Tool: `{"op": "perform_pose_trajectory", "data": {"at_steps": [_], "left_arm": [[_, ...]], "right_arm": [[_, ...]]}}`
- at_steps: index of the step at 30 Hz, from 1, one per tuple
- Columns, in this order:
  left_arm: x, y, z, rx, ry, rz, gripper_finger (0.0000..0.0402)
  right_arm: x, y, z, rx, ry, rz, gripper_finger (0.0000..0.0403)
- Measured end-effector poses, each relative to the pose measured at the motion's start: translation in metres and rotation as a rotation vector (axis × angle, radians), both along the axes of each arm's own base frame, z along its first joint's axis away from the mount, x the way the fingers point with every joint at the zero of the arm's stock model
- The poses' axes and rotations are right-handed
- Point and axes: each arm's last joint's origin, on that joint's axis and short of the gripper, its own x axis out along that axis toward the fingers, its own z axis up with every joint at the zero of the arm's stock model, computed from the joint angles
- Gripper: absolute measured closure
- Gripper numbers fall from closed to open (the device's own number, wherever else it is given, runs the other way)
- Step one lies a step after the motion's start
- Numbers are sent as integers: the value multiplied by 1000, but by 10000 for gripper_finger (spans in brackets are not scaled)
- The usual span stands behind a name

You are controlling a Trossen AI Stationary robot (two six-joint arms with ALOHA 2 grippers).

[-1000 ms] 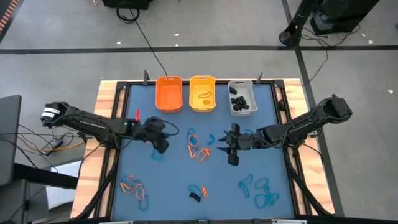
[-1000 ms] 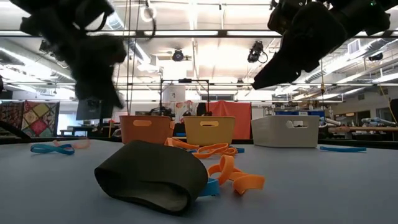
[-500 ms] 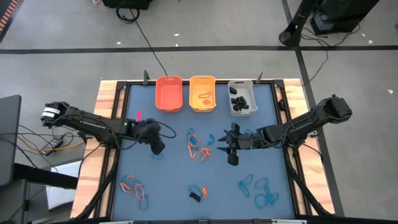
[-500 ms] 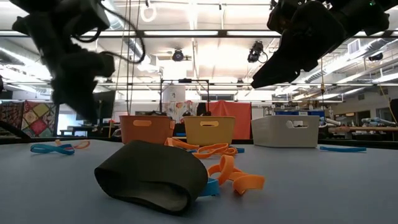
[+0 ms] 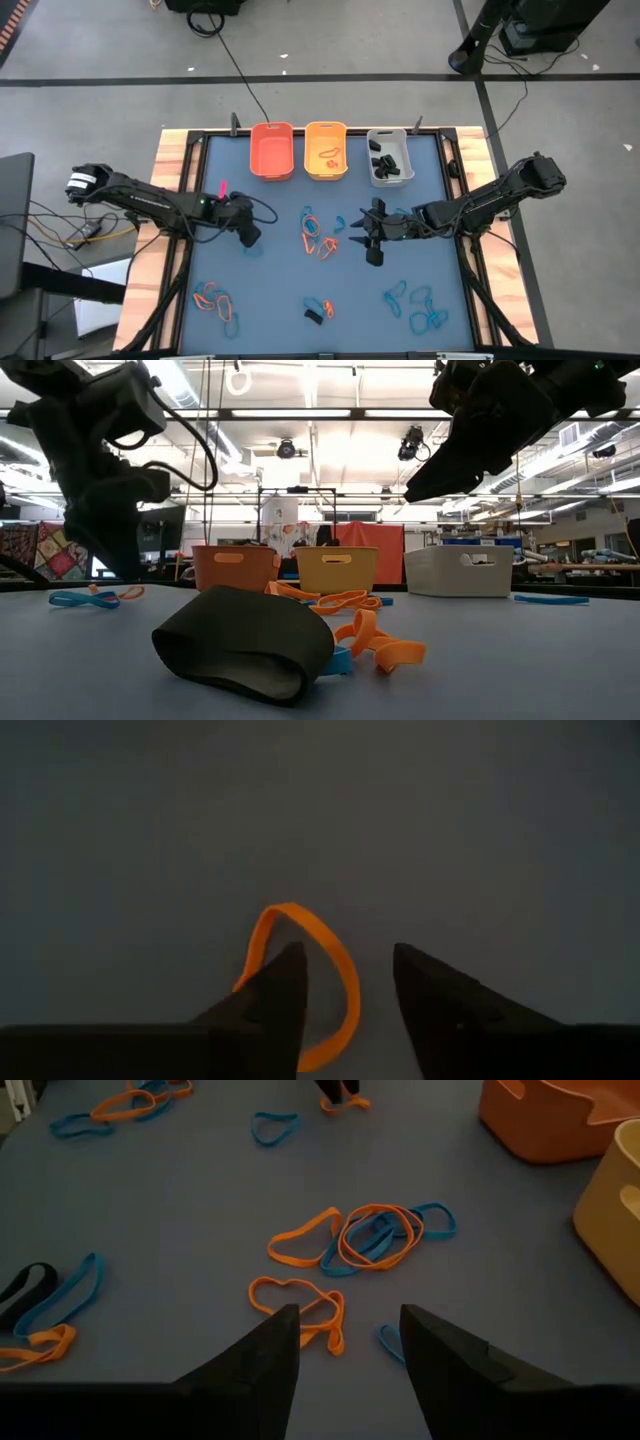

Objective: Sort rubber bands into baskets
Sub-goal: Put the orange rubber band into the yellow bin

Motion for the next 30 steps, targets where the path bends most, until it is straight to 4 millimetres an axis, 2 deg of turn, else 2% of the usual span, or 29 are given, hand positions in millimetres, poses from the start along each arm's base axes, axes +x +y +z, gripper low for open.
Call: {"op": "perform_pose_trajectory", "data": {"at_steps": [3,6,11,17,22,26,30], "left_arm": [[0,0,-5,0,-35,5,230],[-1,0,-12,-3,-70,6,247],[-5,1,-22,-7,-86,9,303],[-3,1,-21,-5,-104,2,391],[6,-1,-15,-11,-204,-65,397],[21,-6,-3,-36,-381,-228,398],[31,-8,10,-19,-535,-309,400]], "right_arm": [[0,0,0,4,0,-3,218],[0,0,0,4,1,-3,218],[0,0,0,4,1,-3,218],[0,0,0,4,0,-3,218],[0,0,0,4,0,-3,218],[0,0,0,5,-7,-12,218],[2,1,3,18,-41,-11,218]]}}
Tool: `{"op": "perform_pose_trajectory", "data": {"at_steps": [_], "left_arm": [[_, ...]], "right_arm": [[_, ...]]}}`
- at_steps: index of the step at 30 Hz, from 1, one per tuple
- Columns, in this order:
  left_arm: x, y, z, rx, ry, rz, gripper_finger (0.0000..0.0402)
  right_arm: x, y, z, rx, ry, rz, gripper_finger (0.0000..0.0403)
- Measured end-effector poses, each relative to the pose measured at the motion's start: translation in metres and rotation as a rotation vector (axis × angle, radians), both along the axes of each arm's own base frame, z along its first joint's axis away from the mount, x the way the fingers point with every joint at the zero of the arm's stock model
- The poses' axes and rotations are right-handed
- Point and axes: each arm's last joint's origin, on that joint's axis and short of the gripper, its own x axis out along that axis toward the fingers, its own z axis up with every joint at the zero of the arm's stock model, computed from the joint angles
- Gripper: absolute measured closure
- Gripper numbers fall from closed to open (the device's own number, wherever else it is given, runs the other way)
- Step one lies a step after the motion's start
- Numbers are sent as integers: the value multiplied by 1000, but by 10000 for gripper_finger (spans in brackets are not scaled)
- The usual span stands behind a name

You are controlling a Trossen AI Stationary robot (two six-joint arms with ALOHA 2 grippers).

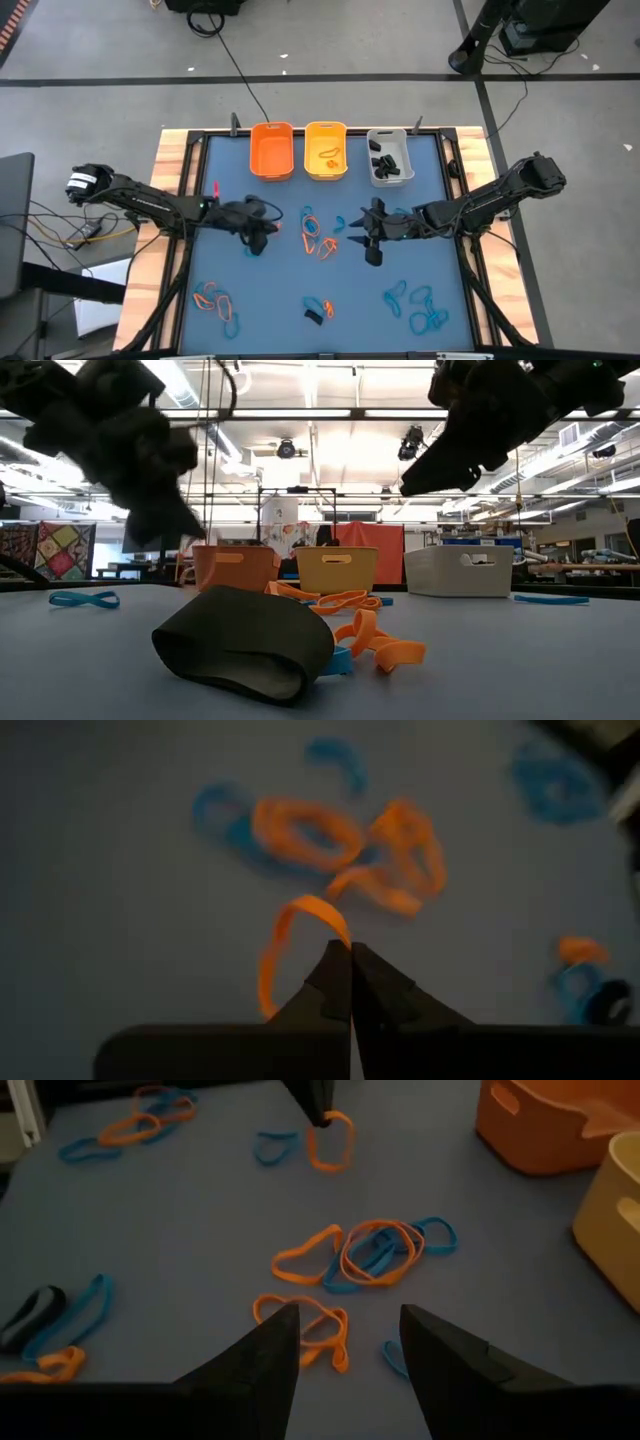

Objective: Sort rubber bands into baskets
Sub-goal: Put the orange rubber band into the yellow bin

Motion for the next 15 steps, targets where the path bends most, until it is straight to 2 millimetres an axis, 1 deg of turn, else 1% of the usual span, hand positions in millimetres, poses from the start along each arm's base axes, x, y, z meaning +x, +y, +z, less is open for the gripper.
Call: {"op": "perform_pose_trajectory", "data": {"at_steps": [4,10,12,15], "left_arm": [[8,-1,8,21,-116,-22,400],[26,-3,8,17,-257,-33,401],[35,-5,8,15,-279,-53,401],[53,-7,14,32,-286,-85,401]], "right_arm": [[2,4,4,-43,-46,44,218],[6,9,16,-125,-164,111,218],[7,9,17,-155,-181,125,218],[9,5,19,-174,-195,119,218]]}}
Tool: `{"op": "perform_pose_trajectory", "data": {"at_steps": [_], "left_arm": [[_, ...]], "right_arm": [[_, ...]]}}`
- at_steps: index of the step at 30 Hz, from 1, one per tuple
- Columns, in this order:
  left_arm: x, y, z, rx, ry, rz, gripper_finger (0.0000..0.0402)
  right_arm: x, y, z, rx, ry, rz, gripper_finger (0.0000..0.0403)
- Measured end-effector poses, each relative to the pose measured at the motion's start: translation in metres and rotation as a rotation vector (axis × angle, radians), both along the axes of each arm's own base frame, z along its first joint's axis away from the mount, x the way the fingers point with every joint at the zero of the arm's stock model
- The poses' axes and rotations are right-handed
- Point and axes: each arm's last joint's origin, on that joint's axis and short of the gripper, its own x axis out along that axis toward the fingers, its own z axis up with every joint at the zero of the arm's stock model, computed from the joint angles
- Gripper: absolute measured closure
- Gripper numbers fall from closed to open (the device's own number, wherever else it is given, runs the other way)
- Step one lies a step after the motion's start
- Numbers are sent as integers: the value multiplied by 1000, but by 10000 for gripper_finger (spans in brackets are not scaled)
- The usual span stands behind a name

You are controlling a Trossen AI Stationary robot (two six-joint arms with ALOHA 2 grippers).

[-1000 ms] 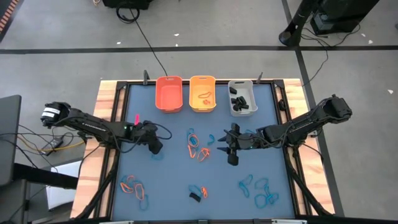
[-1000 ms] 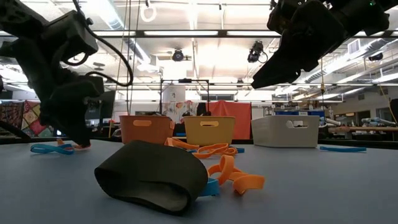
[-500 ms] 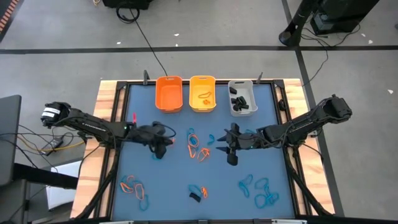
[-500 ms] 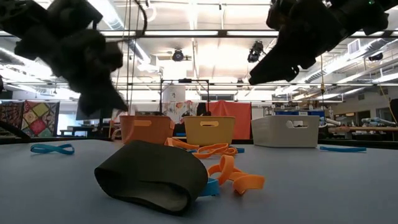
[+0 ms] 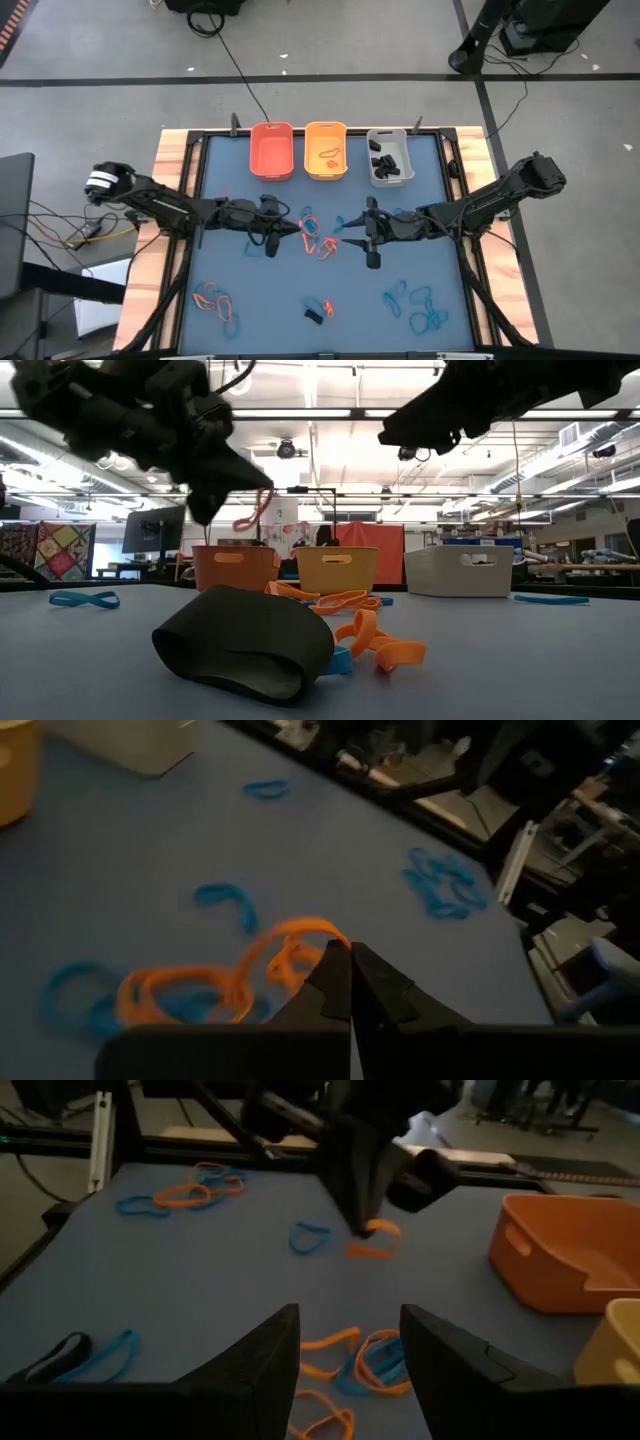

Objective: Sort rubber bands into baskets
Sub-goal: Put the orange rubber band into the yellow bin

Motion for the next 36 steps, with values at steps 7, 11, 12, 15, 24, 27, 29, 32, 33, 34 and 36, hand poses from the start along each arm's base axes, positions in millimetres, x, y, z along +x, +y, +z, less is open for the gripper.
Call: {"op": "perform_pose_trajectory", "data": {"at_steps": [7,11,12,15,24,27,29,32,33,34,36], "left_arm": [[42,-6,23,73,-66,-102,401],[57,-9,40,102,-122,-137,401],[60,-10,45,110,-143,-145,401],[64,-10,55,136,-178,-165,401],[68,1,61,162,-188,-150,401],[68,4,61,163,-192,-142,401],[68,4,61,164,-192,-141,401],[68,5,62,164,-205,-143,401],[68,6,62,165,-203,-142,401],[68,6,62,165,-200,-141,401],[68,7,62,165,-199,-137,401]], "right_arm": [[4,-16,1,-38,-6,-34,218],[5,-22,2,-83,-7,-35,218],[5,-23,2,-96,-7,-35,218],[7,-27,5,-116,-39,-16,218],[11,-40,13,-94,-125,42,240],[12,-45,14,-85,-132,54,252],[12,-48,14,-78,-132,72,259],[12,-51,14,-72,-134,82,268],[13,-52,15,-71,-140,81,270],[13,-52,16,-70,-151,84,271],[13,-53,17,-68,-160,91,272]]}}
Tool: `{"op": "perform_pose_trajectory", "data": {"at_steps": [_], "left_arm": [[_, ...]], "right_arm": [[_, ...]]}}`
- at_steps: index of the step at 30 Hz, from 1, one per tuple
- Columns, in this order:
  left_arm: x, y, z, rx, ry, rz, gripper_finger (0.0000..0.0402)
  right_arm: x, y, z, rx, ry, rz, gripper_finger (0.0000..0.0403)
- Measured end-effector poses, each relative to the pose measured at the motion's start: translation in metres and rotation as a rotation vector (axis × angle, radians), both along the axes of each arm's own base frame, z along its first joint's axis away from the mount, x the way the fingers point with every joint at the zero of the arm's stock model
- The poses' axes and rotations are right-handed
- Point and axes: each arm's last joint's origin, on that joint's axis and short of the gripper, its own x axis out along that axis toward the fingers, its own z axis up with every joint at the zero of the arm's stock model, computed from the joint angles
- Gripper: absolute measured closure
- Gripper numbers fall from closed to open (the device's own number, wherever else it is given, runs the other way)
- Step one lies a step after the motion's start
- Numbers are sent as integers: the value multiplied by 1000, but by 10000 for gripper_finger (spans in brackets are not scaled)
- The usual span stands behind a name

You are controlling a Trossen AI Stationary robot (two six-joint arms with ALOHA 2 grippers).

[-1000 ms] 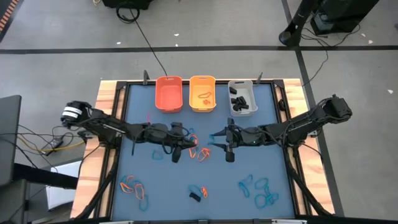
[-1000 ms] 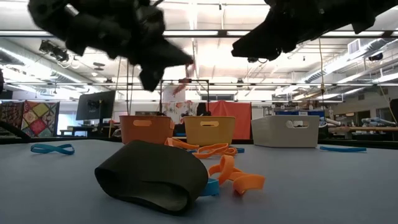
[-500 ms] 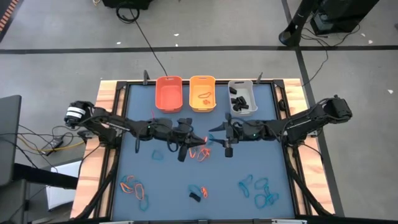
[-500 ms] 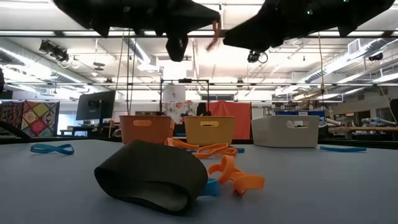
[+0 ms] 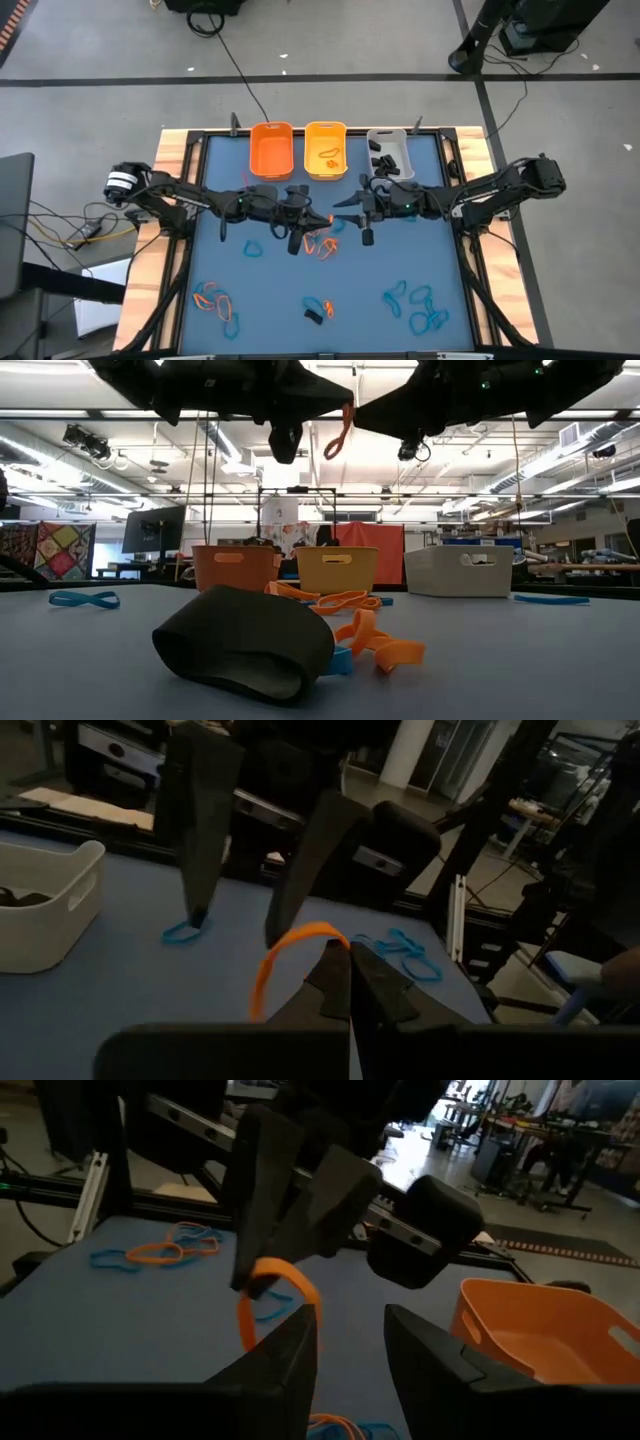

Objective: Sort rubber bands into baskets
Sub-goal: Put the orange rubber band into the yellow bin

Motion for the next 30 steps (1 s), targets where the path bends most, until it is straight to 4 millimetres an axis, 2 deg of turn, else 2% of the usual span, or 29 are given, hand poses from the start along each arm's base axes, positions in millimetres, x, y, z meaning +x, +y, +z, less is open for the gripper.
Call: {"op": "perform_pose_trajectory", "data": {"at_steps": [6,14,17,22,26,30], "left_arm": [[0,0,2,-1,-16,1,401],[0,0,2,-1,-24,1,401],[0,0,2,0,-17,1,401],[0,2,0,6,-4,9,401],[-1,9,-1,9,23,32,399],[-7,22,-6,31,137,77,385]], "right_arm": [[1,-1,1,6,-12,26,272],[21,-1,-14,3,7,11,277],[27,-1,-15,4,9,5,301],[32,2,-13,8,6,53,387],[31,-1,-13,0,9,-20,393],[30,-19,-8,-46,32,-148,395]]}}
